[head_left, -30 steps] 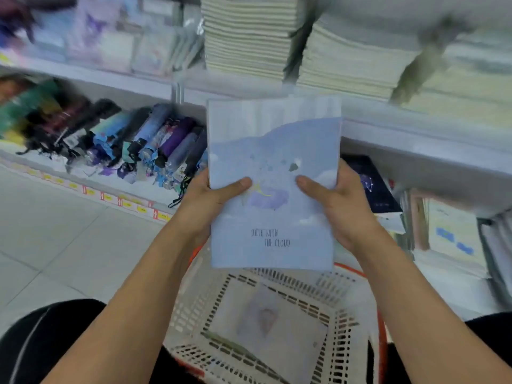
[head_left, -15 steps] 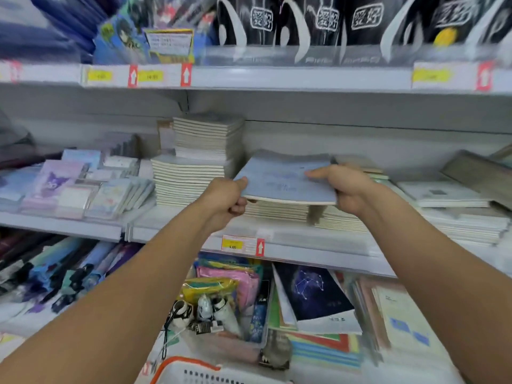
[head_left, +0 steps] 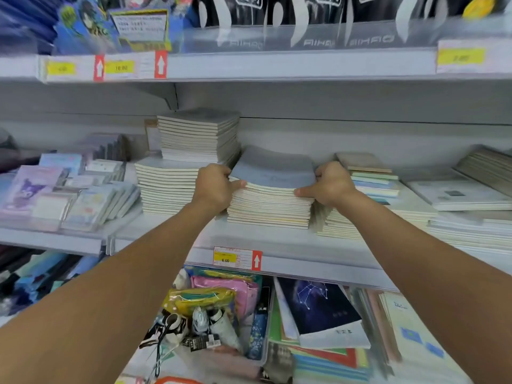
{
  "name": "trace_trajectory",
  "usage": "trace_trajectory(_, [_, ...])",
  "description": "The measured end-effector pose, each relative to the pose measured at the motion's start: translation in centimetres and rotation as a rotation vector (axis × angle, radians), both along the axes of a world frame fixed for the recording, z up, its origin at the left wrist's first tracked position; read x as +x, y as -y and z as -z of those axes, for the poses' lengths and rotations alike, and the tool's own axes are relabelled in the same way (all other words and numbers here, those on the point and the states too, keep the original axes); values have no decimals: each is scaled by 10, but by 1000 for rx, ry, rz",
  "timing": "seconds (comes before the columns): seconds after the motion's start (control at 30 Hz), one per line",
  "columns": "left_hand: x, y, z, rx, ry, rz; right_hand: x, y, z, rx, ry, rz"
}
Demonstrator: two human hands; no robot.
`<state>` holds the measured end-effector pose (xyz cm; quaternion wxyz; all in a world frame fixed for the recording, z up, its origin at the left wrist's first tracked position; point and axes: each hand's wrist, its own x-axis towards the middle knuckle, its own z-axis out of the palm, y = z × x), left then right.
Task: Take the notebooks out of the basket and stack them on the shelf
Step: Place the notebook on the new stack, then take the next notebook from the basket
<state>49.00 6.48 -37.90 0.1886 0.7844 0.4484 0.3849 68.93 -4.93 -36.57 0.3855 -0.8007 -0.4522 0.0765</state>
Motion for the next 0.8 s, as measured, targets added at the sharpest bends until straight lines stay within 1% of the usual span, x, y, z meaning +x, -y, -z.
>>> trace_trajectory(0.07, [4, -9, 4, 12, 32, 16, -2, -3, 4, 2, 66, 19])
trace_trajectory(0.13, [6, -15, 10, 25, 21, 19, -5, -5, 8, 7, 79, 17])
trace_trajectory(0.27, [8, -19, 21, 75, -102, -2, -7, -8, 22, 22, 87, 44])
trace_trajectory(0.4, [11, -19, 28, 10, -140, 28, -5, -10, 31, 44, 26, 76])
trace_trajectory(0.5, [8, -16, 29, -45, -93, 102, -9, -5, 31, 34, 54, 53])
trace_trajectory(0.53, [3, -8, 33, -39, -64, 129, -16, 2, 35, 84, 101, 51])
trace_trajectory(0.57, [-5, 4, 41, -6, -11, 145, -27, 13, 43, 191, 170, 55])
trace_trajectory(0.6, [-15, 20, 53, 47, 82, 147, -45, 29, 54, 361, 229, 64])
trace_trajectory(0.63, [-27, 41, 68, 95, 212, 133, -67, 47, 71, 554, 241, 60])
trace_trajectory(0.67, [-40, 63, 89, 150, 343, 106, -92, 66, 95, 699, 207, 28])
trace_trajectory(0.7, [-53, 84, 115, 220, 437, 60, -114, 82, 128, 760, 158, -41])
trace_trajectory(0.73, [-66, 104, 145, 267, 483, 3, -138, 96, 168, 719, 89, -126])
trace_trajectory(0.77, [-78, 122, 175, 267, 498, -34, -160, 107, 214, 601, 12, -195])
trace_trajectory(0.8, [-89, 137, 208, 208, 487, -44, -178, 118, 264, 429, -77, -262])
